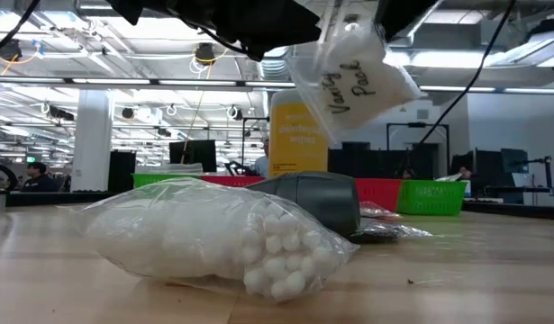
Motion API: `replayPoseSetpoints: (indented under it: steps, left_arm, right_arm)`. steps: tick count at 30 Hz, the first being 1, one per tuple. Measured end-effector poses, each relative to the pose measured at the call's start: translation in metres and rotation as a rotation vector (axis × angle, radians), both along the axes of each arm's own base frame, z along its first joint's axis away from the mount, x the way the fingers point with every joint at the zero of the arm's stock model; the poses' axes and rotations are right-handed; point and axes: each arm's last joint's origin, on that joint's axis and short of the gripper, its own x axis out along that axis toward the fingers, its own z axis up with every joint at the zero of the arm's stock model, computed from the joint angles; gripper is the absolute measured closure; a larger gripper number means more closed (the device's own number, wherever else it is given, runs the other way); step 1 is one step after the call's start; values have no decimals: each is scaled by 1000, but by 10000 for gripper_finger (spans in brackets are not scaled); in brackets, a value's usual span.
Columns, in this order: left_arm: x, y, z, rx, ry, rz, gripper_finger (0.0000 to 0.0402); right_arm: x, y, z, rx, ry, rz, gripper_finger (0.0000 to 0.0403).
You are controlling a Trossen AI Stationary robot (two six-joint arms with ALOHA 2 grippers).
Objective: Pick & Place Travel size toiletries
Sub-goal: Put the white cotton pack into the left green bin
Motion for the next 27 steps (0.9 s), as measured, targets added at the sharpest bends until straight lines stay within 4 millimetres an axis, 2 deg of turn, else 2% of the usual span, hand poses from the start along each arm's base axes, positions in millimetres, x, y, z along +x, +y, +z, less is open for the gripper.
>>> replayPoseSetpoints:
  steps: [5,17,21,27]
  left_arm:
    - [0,0,0,24,-3,1,279]
    - [0,1,0,39,-5,6,153]
    - [0,1,0,38,-4,6,136]
    - [0,1,0,47,-6,34,133]
  right_arm:
    - [2,0,10,-3,-12,22,403]
    - [7,-11,12,-15,-7,7,403]
    - [9,-15,13,-25,-2,10,403]
    - [12,-14,29,-19,-40,37,403]
